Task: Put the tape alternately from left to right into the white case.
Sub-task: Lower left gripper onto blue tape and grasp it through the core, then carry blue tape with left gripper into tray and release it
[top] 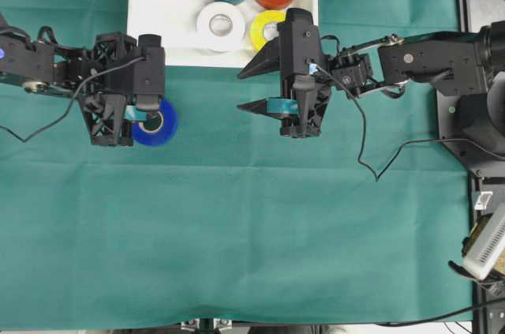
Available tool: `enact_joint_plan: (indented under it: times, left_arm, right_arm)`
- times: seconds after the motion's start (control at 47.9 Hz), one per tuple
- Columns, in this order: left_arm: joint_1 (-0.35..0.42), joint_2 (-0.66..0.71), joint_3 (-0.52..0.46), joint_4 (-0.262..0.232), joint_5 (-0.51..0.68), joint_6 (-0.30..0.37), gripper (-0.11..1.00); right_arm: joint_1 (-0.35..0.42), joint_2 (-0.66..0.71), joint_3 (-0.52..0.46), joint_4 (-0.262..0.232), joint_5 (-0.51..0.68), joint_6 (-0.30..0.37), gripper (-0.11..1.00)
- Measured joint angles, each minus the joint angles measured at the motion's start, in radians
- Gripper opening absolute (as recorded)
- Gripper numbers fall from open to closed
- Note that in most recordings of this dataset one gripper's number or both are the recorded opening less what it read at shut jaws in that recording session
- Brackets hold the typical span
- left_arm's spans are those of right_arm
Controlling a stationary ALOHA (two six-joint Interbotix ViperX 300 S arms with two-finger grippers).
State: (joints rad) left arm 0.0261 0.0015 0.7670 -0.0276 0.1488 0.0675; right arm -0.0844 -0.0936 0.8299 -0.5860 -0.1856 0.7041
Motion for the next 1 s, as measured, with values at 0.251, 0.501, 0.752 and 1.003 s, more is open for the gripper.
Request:
enact_joint_plan:
  times: [0.251,0.501,0.752,1.003]
  left_arm:
    - [0.0,-0.074,0.0,0.002,0.032,0.0,-0.02]
    - [-0.002,-0.123,0.0,0.002,0.051,0.014,-0.02]
    - [0.02,-0.127,-0.009,0.003,0.034,0.12,-0.02]
    - [0.094,-0.091,-0.023,0.003,-0.031,0.247,-0.02]
  right_arm:
    - [0.0,0.0,0.003,0.0,-0.002,0.0,0.69]
    - [0.0,0.0,0.005,0.0,-0.002,0.0,0.69]
    - [0.0,0.0,0.005,0.0,0.0,0.0,0.69]
    - [0.0,0.0,0.005,0.0,-0.002,0.0,0.69]
